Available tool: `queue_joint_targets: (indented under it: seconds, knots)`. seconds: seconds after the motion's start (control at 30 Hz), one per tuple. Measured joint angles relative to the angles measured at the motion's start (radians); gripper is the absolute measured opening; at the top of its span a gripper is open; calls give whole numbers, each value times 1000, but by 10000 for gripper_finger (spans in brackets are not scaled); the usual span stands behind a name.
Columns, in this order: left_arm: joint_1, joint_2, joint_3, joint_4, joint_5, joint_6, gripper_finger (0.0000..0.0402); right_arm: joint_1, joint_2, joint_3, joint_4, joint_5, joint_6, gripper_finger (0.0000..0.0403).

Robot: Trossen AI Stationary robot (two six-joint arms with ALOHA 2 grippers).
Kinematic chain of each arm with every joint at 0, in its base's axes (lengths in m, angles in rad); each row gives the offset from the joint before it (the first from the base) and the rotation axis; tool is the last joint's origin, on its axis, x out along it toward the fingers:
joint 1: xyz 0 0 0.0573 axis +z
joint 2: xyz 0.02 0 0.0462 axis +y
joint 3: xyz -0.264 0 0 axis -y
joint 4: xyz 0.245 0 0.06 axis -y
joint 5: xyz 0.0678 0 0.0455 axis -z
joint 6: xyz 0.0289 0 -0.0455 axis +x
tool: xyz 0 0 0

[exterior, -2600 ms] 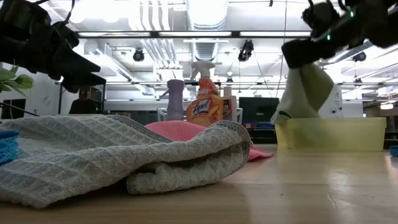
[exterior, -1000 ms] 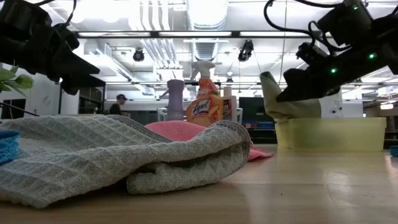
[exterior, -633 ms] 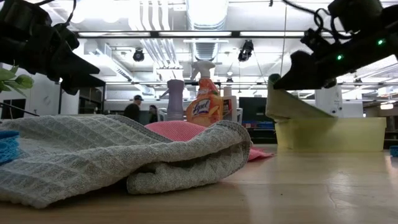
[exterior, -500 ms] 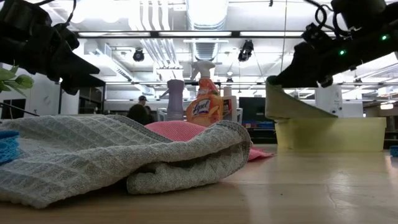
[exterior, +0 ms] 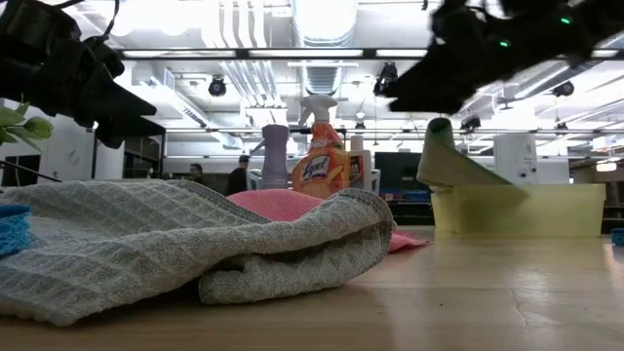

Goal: Pick & Place Kitchen Items
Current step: Put the pink towel into the yellow bin

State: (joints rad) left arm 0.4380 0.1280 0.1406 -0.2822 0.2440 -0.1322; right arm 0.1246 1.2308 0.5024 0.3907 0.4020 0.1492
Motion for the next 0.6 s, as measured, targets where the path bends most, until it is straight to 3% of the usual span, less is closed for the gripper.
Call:
queue_joint_targets:
  seconds: [0.2,0.4,0.6]
  knots:
    - [0,0,0,0,0,0,287,0,254,216,-175,-166,-4,298]
    - [0,0,0,-1,0,0,287,0,458,363,-183,-332,-3,298]
    - [0,0,0,-3,0,0,287,2,616,472,-224,-417,3,297]
